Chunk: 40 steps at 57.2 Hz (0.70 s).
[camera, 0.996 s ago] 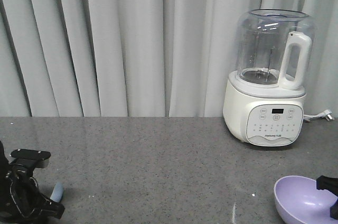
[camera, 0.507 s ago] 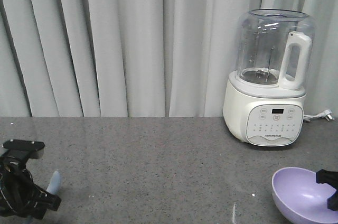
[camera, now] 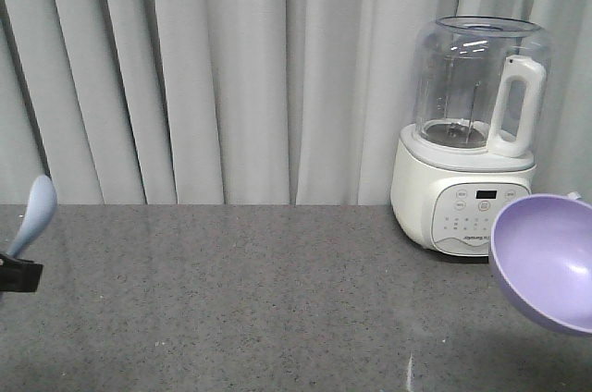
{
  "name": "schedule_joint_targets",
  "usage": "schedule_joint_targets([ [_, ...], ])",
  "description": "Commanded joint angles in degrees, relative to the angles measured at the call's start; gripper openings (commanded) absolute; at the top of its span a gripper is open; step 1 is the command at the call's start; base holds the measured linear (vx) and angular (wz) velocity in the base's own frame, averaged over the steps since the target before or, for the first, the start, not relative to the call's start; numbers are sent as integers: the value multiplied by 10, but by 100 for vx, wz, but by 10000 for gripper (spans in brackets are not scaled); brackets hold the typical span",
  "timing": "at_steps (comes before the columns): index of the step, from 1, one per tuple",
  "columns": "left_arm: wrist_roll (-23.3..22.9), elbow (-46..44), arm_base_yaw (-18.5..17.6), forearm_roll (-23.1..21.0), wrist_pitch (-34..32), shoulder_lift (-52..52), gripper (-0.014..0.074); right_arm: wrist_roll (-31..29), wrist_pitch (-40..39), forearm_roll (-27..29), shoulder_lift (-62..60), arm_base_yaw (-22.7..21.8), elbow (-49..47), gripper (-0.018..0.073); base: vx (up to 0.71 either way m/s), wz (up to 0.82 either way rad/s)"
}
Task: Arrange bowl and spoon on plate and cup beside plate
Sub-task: 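Lift the spoon with the left gripper and the bowl with the right, then drive the base along the counter to the paper cup and blue plate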
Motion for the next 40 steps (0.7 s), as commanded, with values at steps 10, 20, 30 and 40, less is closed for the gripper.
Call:
schedule_joint_targets([
  [10, -11, -6, -2, -8, -63, -118, -3, -59, -28, 17, -150, 42, -18, -10, 0, 0],
  [20, -26, 37, -2, -5, -84, -195, -1, -65, -22, 13, -212, 64, -16, -10, 0, 0],
  [30, -26, 61, -2, -6, -95, -246, 0, -68, -43, 14, -260, 75, 25, -10, 0, 0],
  [40, -26, 61, -2, -6, -93, -252, 0, -68, -49, 16, -270, 75, 43, -8, 0, 0],
])
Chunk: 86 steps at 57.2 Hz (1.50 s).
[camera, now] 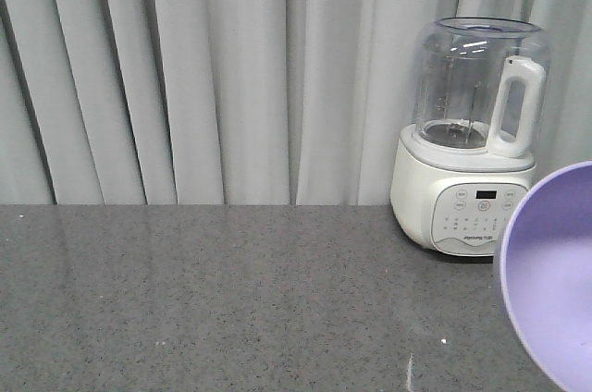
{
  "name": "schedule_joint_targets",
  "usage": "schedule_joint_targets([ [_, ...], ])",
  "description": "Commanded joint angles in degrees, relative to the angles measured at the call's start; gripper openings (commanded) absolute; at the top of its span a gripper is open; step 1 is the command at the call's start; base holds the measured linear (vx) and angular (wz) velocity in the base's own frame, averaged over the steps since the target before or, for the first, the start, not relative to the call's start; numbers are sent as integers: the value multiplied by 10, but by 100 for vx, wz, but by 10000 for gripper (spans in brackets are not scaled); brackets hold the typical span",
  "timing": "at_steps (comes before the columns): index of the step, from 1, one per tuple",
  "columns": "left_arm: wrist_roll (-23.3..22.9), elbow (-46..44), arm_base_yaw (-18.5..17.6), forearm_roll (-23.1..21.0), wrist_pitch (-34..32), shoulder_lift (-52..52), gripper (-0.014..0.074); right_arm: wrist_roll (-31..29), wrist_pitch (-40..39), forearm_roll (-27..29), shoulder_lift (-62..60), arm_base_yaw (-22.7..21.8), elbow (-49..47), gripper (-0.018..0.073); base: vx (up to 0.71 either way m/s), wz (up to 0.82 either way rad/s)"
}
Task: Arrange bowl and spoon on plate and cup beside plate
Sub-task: 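Drive the base along the counter to the paper cup and blue plate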
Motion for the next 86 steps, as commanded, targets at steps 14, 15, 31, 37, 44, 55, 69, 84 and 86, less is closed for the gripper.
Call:
schedule_joint_targets([
  [14, -6, -12, -2, -6, -47, -1, 0, -6, -48, 17, 0, 1, -13, -8, 0, 0],
  [15, -6, -12, -2, -6, -47, -1, 0, -6, -48, 17, 0, 1, -13, -8, 0, 0],
  [31, -6, -12, -2, -6, -47, 0, 0, -6, -49, 17, 0, 1, -13, -8, 0, 0],
  [37, -6, -12, -2, -6, -47, 0, 0, -6, -49, 17, 0, 1, -13, -8, 0, 0],
  [44, -6, -12, -2, -6, -47, 0, 0, -6, -49, 17, 0, 1, -13, -8, 0, -1],
  [55, -6, -12, -2, -6, -47, 0, 0, -6, -50, 16, 2, 1, -13, -8, -5, -12],
  [69, -6, -12, -2, -6, -47, 0, 0, -6, -50, 16, 2, 1, -13, -8, -11, -38],
  [84, -5, -12, -2, -6, -47, 0, 0, -6, -50, 17, 2, 1, -13, -8, -15, -62],
  [86, -5, -12, -2, -6, -47, 0, 0, -6, -50, 17, 2, 1, -13, -8, -17, -67],
])
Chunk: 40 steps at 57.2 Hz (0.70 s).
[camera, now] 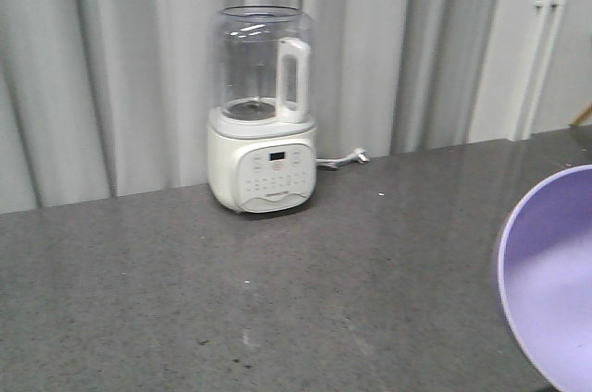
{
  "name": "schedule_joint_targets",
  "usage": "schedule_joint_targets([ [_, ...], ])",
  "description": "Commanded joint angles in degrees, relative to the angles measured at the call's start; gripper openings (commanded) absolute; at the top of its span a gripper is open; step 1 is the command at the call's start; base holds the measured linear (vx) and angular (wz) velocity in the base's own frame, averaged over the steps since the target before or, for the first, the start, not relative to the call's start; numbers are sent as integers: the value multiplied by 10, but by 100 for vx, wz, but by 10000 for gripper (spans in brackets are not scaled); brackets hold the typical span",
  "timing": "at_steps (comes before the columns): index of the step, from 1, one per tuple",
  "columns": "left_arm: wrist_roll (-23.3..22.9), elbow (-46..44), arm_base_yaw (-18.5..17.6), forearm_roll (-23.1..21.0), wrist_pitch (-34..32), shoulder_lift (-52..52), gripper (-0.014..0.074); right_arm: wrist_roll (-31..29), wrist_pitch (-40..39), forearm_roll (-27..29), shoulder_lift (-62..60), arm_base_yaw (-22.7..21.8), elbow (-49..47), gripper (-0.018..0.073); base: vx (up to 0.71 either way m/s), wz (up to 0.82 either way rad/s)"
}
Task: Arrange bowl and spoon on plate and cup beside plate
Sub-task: 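Drive the base along the counter to the paper cup and blue plate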
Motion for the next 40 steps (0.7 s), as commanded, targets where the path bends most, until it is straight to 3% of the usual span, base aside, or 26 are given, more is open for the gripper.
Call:
schedule_joint_targets([
  [1, -5, -12, -2, -7, -47, 0, 0, -6, -47, 15, 2, 1, -16, -8, -17, -67],
  [40, -5, -12, -2, -7, -47, 0, 0, -5, -44, 15, 1, 1, -16, -8, -14, -58],
])
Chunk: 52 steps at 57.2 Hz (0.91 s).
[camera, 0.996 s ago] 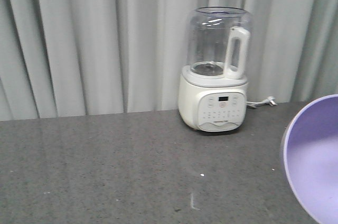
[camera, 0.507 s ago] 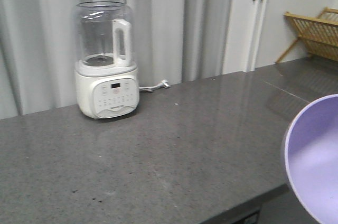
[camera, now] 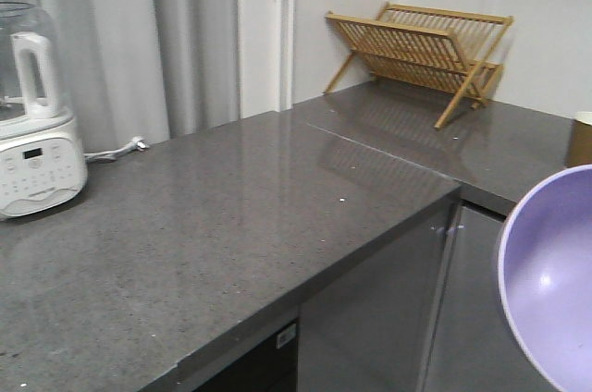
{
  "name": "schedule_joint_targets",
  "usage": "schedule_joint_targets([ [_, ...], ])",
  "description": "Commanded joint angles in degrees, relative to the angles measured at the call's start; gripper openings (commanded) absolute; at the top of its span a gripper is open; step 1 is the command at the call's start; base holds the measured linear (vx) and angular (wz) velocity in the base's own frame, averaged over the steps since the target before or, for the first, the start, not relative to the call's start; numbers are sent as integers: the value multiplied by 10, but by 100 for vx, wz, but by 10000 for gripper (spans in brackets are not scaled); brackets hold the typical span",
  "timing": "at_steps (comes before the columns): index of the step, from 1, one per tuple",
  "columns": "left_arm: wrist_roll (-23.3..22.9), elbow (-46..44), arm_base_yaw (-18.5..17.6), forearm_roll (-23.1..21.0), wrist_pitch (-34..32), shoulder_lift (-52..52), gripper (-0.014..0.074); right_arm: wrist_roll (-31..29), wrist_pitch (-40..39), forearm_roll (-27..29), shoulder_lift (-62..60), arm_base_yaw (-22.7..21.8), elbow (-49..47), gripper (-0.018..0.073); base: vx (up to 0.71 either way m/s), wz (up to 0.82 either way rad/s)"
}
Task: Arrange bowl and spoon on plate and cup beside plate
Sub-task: 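Drive the base along the counter to the paper cup and blue plate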
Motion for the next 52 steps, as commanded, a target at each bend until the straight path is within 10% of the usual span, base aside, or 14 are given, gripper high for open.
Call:
schedule_joint_targets([
  [1, -5, -12, -2, -7, -47, 0, 0, -5, -45, 15, 2, 1, -16, -8, -9, -55],
  [52, -5, -12, -2, -7, -47, 0, 0, -6, -45, 15, 1, 1, -16, -8, 8, -55],
])
